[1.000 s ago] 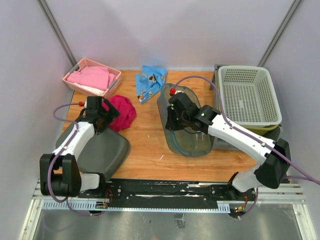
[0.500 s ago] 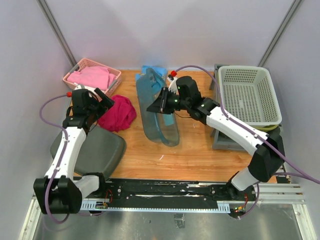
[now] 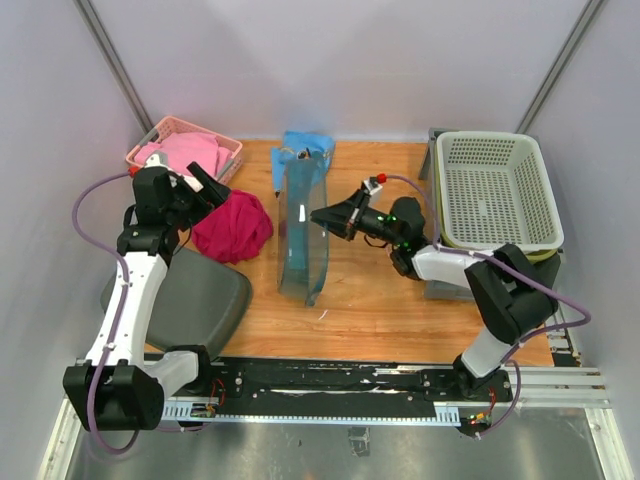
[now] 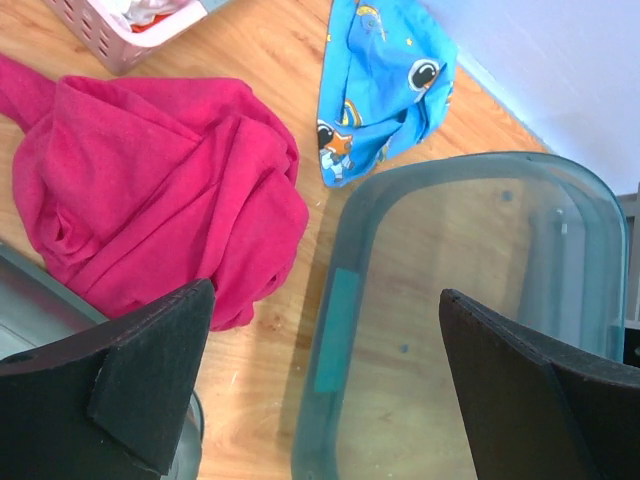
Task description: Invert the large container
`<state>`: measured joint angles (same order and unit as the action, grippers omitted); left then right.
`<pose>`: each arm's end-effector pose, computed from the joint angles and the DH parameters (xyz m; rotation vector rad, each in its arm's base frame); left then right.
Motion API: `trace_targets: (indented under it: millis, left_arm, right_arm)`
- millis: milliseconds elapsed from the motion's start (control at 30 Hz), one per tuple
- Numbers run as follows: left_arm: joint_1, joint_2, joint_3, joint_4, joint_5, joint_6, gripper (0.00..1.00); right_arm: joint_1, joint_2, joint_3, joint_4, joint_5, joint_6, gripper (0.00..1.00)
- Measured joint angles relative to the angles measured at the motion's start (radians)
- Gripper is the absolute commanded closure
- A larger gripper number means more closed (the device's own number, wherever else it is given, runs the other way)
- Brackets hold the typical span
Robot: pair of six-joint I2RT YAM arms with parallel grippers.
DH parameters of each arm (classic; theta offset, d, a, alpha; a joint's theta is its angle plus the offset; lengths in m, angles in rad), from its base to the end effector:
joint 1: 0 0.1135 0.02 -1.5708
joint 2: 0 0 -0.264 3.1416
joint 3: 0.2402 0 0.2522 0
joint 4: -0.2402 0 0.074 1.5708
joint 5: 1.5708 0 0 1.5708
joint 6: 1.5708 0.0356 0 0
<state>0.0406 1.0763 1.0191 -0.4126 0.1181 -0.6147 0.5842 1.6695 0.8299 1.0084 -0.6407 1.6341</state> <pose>0.2402 0.0056 0.3423 -0.5949 1.9837 -0.4770 0.2847 0.2137 0.2512 0.2846 1.8776 2.1361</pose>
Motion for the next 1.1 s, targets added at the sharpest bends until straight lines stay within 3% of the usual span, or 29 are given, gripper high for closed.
trace_targets:
  millis: [100,233,400,500,700,967,1100]
  left_arm:
    - [-0.006,0.006,-0.001,-0.005,0.008,0.010,0.01]
    - [-0.024,0.021,-0.001,-0.004,0.011,0.019,0.01]
    - [-0.069,0.057,-0.001,-0.004,0.011,0.032,0.01]
    - [-0.106,0.080,-0.002,0.001,0.016,0.039,0.01]
    - [-0.178,0.151,-0.006,0.025,0.045,0.058,0.01]
    - [-0.227,0.215,-0.012,0.045,0.078,0.069,0.01]
    - [-0.239,0.213,-0.012,0.044,0.080,0.074,0.01]
  right_arm:
    - [-0.050,-0.043,-0.118,0.101,-0.015,0.034,0.97]
    - [-0.096,-0.118,-0.194,0.033,-0.040,-0.025,0.78]
    - [-0.105,-0.243,-0.163,-0.425,-0.029,-0.281,0.46]
    - [-0.105,-0.295,-0.106,-0.771,0.054,-0.464,0.36]
    - [-0.105,-0.387,0.002,-1.181,0.231,-0.706,0.34]
    - [-0.087,-0.426,0.030,-1.397,0.341,-0.893,0.35]
    - [0.049,-0.451,0.030,-1.464,0.415,-1.011,0.33]
